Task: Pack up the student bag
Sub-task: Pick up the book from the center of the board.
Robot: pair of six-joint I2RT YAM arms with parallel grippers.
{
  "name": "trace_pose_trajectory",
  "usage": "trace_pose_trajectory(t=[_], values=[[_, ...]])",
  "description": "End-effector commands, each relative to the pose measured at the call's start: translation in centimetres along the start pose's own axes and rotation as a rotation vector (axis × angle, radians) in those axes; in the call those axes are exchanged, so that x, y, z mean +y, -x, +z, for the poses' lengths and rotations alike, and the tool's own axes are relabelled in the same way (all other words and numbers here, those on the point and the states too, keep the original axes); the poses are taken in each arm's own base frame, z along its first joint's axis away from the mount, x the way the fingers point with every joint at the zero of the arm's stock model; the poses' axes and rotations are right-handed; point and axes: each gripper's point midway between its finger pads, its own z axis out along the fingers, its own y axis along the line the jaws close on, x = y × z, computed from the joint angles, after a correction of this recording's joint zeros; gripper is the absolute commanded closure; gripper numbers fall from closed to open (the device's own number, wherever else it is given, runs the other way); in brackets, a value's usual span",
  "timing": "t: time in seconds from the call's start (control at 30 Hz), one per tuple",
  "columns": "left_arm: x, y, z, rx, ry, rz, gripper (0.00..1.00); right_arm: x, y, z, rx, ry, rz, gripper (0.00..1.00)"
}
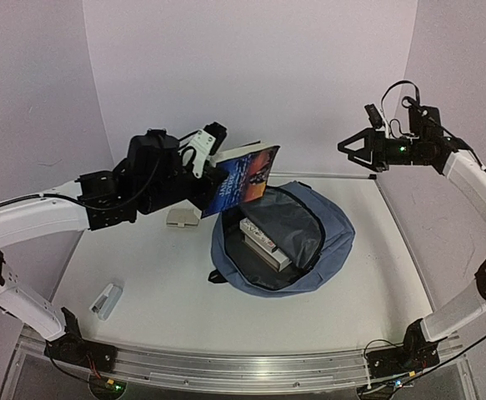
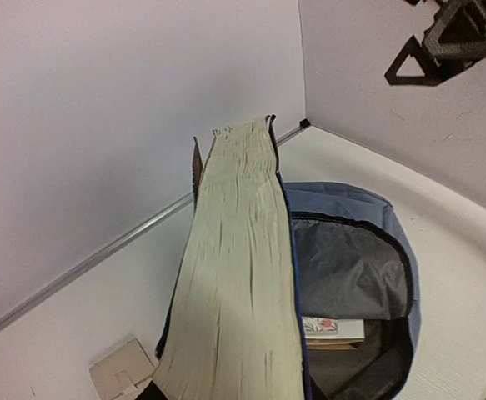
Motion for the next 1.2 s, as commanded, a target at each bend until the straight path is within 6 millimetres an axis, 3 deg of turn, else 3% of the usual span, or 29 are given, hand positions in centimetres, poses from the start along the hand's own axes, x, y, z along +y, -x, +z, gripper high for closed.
trace_pose_trajectory(t=[0.0,0.2,0.43,0.73,0.97,1.03,1.17], values=[[-2.1,8.5,-6.2,-0.234,-0.254,-0.286,1.0,2.7,-2.3,-0.1,0.058,0.149,-0.02,0.02],[-4.3,10.4,-9.5,-0.277,-0.472,-0.391,1.0,5.9,-3.9,0.6,0.1,0.25,-0.083,0.02],[-5.8,12.1,-11.4,-0.337,-0.632,-0.486,1.0,10.3,-6.5,2.1,0.168,0.354,-0.174,0.02],[-5.6,12.9,-12.3,-0.401,-0.666,-0.538,1.0,11.6,-9.5,3.1,0.239,0.406,-0.163,0.02],[-4.5,13.3,-12.2,-0.451,-0.63,-0.591,1.0,14.1,-12.2,3.5,0.327,0.528,-0.123,0.02],[-4.2,13.1,-11.8,-0.453,-0.617,-0.617,1.0,14.6,-12.1,3.3,0.329,0.551,-0.118,0.06],[-3.8,12.4,-10.4,-0.428,-0.583,-0.662,1.0,15.8,-11.2,2.5,0.317,0.582,-0.122,0.28]])
